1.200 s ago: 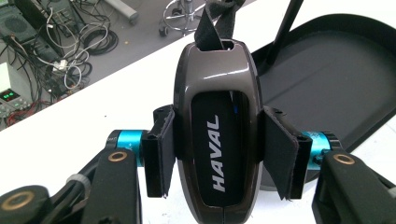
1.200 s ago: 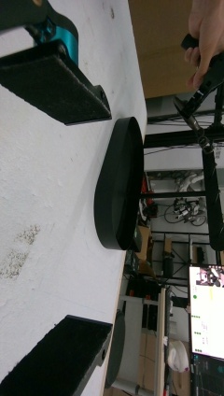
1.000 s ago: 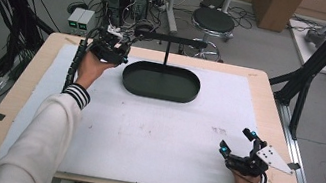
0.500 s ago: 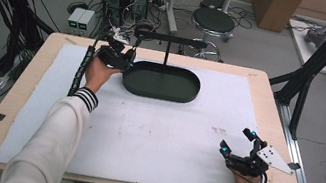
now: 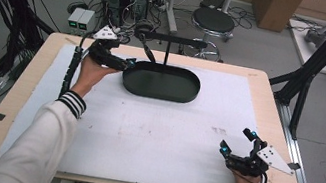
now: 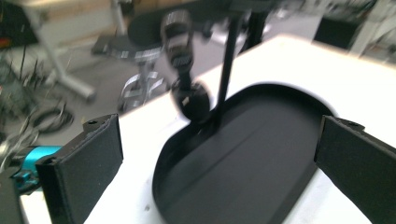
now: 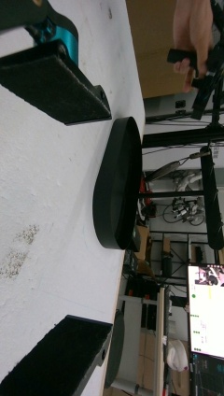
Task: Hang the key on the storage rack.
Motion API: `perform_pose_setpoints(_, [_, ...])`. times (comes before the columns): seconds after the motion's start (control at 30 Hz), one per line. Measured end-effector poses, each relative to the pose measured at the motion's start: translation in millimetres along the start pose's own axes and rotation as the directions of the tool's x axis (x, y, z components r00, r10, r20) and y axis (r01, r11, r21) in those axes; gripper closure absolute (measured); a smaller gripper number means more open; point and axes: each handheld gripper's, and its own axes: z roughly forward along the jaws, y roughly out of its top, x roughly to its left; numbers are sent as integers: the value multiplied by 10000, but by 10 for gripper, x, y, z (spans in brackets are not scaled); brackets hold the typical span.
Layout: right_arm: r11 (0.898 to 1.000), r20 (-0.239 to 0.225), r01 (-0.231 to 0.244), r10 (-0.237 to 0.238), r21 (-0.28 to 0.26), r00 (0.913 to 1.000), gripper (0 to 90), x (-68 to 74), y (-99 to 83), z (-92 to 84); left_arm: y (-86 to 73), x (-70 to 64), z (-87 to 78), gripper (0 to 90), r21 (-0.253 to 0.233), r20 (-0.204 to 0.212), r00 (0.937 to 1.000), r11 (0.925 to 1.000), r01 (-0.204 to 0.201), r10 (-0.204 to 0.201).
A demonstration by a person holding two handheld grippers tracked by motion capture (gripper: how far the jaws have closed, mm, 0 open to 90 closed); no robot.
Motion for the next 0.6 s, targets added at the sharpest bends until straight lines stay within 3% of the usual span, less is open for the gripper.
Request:
perform_pose_setpoints(0.27, [9999,25,140,-140,12,9999,4,3,-1,-2,-117,-84,-563,17,-977,56,9990,9942,-446,454])
perform_pose_setpoints(0.47, [9998,10,204,-204,-35,9998,5,-5,0,3,-422,-144,-987,17,-1723,72,9987,9838,-491,511])
perform_pose_setpoints(0.6, [9998,21,191,-191,-27,9998,5,0,1,4,-670,-169,-1178,17,-1885,-47,9988,9809,-483,483])
